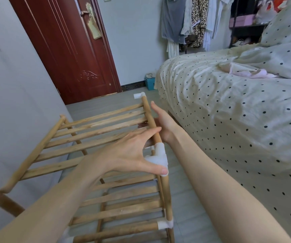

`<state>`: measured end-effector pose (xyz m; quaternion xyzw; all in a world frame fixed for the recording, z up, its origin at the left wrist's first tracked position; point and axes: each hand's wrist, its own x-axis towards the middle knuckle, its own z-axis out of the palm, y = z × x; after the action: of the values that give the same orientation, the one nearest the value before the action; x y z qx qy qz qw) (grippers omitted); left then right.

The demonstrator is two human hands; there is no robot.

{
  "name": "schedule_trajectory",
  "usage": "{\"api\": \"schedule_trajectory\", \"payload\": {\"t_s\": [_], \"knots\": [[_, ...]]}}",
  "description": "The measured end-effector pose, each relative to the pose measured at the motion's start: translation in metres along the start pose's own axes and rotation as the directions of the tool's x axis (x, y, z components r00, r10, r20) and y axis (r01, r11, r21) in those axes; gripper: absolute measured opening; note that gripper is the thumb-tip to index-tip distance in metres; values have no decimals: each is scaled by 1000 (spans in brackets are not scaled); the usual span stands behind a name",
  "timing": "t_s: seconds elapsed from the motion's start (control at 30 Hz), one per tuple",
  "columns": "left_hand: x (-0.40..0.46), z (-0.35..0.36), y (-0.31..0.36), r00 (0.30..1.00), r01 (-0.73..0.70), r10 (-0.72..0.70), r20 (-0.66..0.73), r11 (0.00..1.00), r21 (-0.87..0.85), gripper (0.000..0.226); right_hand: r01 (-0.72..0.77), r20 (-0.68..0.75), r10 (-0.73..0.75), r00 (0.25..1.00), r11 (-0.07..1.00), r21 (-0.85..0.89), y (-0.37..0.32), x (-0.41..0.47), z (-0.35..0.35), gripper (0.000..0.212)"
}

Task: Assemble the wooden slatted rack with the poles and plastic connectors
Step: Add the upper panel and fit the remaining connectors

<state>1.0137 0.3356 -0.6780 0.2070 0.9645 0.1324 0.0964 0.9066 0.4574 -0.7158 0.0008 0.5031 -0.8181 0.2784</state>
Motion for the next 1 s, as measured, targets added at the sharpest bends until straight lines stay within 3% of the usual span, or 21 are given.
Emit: {"api": "schedule_trajectory", "payload": {"t_s": [0.13, 0.23, 0.37, 0.5, 0.7, 0.8, 0.9, 0.97, 1.0], "knots": [[-4, -2, 2, 1000, -11, 11, 20, 1000, -22, 110, 34, -88, -46, 995, 991, -129, -6, 14, 13, 18], [-7, -5, 1, 998, 21, -20, 59, 1000, -12, 109, 71, -94, -72, 993, 997, -12, -3, 21, 23, 6], [-18, -2, -4, 995, 43, -28, 100, 988, -148, 112, 166, -144, -155, 977, 984, 65, 9, 20, 30, 6], [-41, -5, -11, 996, 59, -48, 72, 987, -152, 115, 251, -232, -221, 947, 962, 108, 23, 12, 42, 10], [-93, 3, -36, 994, 82, -96, -52, 970, -227, 94, 361, -397, -296, 869, 928, 96, 46, -8, 67, 28], [-114, 21, -48, 974, 45, -112, -199, 949, -313, 83, 356, -428, -285, 857, 930, 94, 56, -15, 70, 30], [-123, 37, -50, 868, -153, -155, -472, 820, -551, 50, 233, -318, -138, 938, 930, 283, 46, -18, 62, 38], [-116, 43, -41, 688, -245, -359, -631, 704, -667, 28, 186, -269, -70, 961, 881, 435, 36, -17, 58, 44], [-109, 45, -36, 589, -253, -495, -639, 637, -728, 27, 198, -270, -68, 960, 849, 490, 34, -15, 58, 44]]}}
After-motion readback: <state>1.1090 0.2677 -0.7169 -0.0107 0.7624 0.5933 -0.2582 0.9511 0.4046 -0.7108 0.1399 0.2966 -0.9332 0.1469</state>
